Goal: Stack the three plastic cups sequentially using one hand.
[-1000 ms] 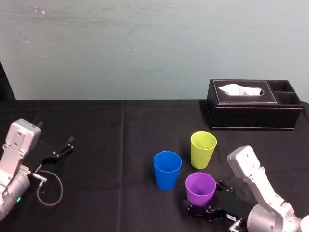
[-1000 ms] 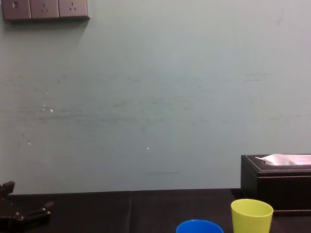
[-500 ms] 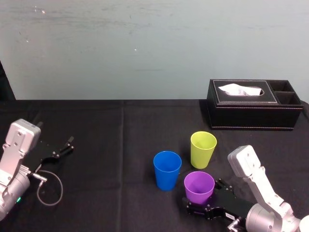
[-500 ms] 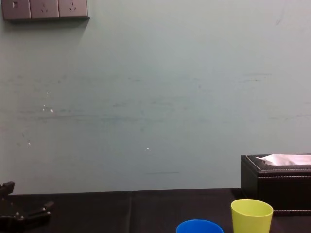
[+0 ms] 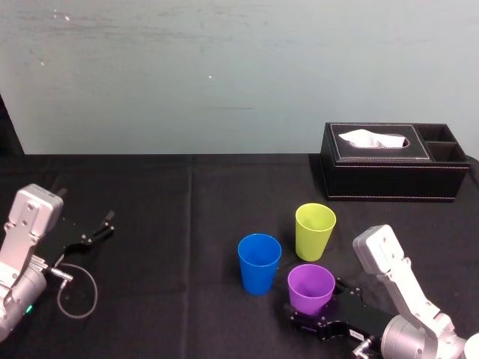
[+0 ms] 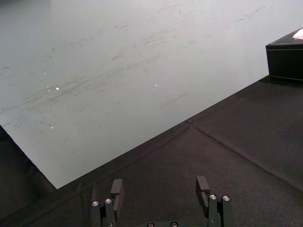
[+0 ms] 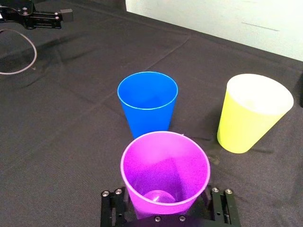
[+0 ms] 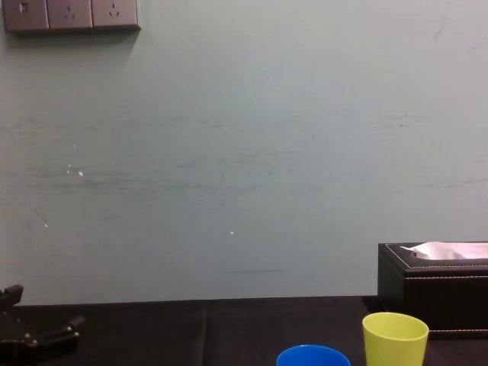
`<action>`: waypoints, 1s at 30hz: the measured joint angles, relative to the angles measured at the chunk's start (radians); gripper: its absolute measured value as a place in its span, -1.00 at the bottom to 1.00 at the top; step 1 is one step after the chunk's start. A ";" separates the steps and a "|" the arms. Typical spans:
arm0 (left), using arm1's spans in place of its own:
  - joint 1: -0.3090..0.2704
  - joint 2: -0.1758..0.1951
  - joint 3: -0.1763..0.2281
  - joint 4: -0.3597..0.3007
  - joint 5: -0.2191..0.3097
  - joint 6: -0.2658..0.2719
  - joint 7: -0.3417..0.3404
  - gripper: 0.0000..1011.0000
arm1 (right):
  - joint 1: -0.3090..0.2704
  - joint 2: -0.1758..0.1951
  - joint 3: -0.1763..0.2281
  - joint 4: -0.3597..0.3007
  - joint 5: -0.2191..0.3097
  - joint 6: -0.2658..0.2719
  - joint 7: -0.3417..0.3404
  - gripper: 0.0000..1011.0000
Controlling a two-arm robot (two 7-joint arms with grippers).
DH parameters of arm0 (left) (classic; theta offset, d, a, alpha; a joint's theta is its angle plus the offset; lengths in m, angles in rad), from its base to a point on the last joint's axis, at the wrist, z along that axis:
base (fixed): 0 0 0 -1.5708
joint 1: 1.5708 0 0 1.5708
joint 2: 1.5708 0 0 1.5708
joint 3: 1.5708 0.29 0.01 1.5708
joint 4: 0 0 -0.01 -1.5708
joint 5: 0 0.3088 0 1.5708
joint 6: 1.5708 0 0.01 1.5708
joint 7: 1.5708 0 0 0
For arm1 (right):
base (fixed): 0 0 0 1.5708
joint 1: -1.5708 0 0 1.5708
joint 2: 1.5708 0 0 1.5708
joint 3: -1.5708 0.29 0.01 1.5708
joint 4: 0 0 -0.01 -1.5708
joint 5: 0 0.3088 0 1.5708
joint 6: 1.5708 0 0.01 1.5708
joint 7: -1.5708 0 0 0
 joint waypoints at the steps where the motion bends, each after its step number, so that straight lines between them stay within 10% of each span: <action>1: 0.000 0.000 0.000 0.000 0.000 0.000 0.000 0.98 | 0.000 0.000 0.000 0.000 0.000 0.000 0.000 0.73; 8: 0.000 0.000 0.000 0.000 0.000 0.000 0.000 0.98 | 0.000 0.001 0.000 -0.001 0.000 0.001 0.000 0.43; 30: 0.000 0.000 0.000 0.000 0.000 0.000 0.000 0.98 | 0.042 0.021 0.030 -0.106 0.006 0.011 0.015 0.42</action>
